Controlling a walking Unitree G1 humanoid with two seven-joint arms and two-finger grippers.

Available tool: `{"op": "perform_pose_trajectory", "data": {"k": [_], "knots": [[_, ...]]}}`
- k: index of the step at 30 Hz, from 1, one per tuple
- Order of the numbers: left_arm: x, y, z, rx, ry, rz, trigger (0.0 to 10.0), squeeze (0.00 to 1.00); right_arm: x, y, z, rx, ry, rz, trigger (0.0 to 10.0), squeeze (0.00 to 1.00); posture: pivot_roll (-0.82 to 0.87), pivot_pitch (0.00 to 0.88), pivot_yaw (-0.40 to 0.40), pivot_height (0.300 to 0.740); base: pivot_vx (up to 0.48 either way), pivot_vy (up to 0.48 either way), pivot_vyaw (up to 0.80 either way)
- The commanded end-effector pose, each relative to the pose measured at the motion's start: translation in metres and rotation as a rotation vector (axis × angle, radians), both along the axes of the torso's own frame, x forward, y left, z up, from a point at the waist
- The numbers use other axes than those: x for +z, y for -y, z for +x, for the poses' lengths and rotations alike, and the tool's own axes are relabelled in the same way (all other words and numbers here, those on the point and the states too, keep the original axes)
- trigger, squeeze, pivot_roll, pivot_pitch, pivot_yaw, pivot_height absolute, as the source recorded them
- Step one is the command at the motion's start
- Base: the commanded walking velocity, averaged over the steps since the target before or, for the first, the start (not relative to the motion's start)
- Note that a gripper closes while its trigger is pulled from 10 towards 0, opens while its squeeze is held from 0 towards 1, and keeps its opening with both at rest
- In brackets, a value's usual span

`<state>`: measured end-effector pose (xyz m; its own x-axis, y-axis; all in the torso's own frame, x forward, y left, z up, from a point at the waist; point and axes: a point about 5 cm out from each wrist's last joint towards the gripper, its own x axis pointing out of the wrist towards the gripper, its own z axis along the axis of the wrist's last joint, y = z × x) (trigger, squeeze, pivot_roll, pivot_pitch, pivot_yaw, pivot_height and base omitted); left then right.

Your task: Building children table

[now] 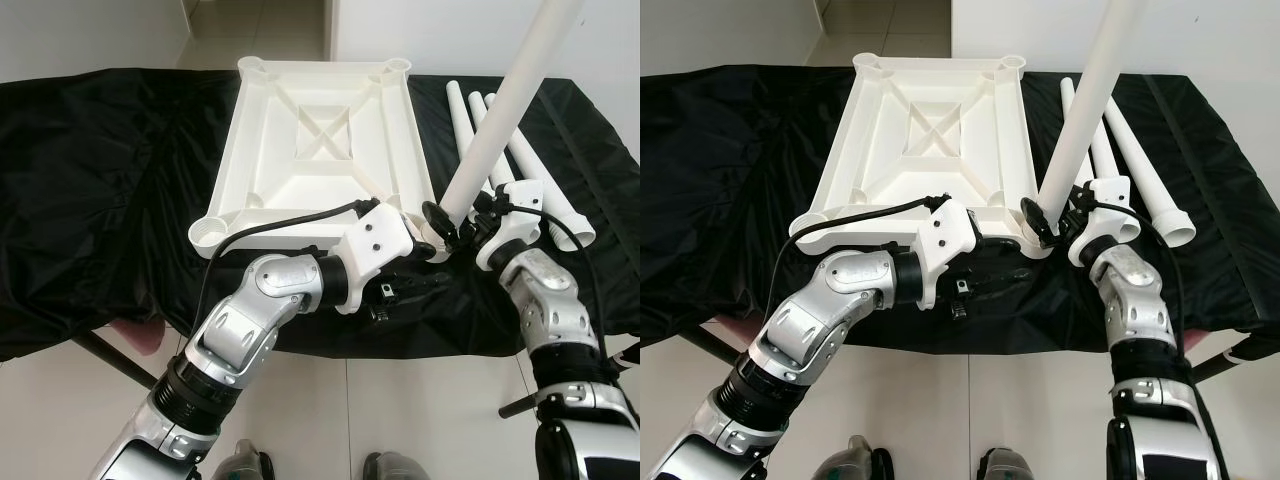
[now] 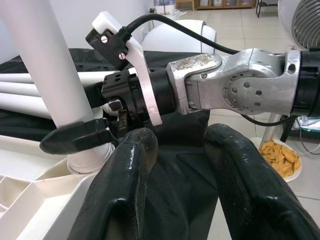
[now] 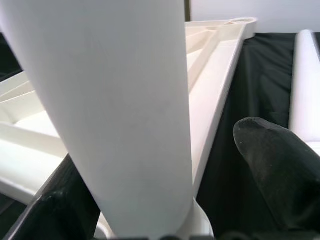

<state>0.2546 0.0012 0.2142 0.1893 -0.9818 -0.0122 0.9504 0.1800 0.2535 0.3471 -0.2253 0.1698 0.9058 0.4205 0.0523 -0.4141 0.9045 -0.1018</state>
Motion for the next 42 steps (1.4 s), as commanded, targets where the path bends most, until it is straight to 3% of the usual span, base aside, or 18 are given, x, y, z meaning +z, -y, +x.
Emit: {"op": "perform_pose_trajectory", "data": {"k": [1,16,17,20,21,38,39,42], "knots": [[0.001,0.000,0.003,0.024,0.012,0.004,10.0,0.00,-0.003,-0.002,0.003,0.051,-0.016,-0.008,10.0,0.00,-0.07,0.075,0.058,0.740,0.000,0.000,0.00],[0.003,-0.002,0.003,0.033,0.019,0.006,10.0,0.00,-0.008,-0.013,0.018,0.182,-0.073,-0.039,10.0,0.00,-0.05,0.077,0.059,0.740,0.000,0.000,0.00],[0.003,-0.002,0.003,0.034,0.018,0.006,10.0,0.00,-0.008,-0.013,0.019,0.193,-0.078,-0.053,8.1,0.00,-0.05,0.079,0.057,0.740,0.000,0.000,0.00],[0.003,-0.002,0.003,0.034,0.018,0.006,10.0,0.00,-0.008,-0.013,0.019,0.193,-0.078,-0.053,8.1,0.00,-0.05,0.079,0.057,0.740,0.000,0.000,0.00],[0.003,-0.002,0.003,0.036,0.016,0.005,10.0,0.00,-0.009,-0.012,0.020,0.211,-0.087,-0.065,0.0,0.00,-0.05,0.081,0.052,0.740,0.000,0.000,0.00],[0.002,-0.002,0.003,0.039,0.012,0.002,10.0,0.00,-0.013,-0.007,0.016,0.252,-0.110,-0.054,0.0,0.00,-0.05,0.084,0.049,0.740,0.000,0.000,0.00],[0.002,-0.002,0.002,0.039,0.011,0.003,10.0,0.00,-0.012,-0.006,0.016,0.218,-0.092,-0.036,10.0,0.00,-0.05,0.085,0.046,0.740,0.000,0.000,0.00],[0.001,-0.002,0.002,0.038,0.009,0.004,10.0,0.00,-0.011,-0.006,0.018,0.174,-0.082,-0.021,10.0,0.00,-0.05,0.085,0.045,0.740,0.000,0.000,0.00]]}}
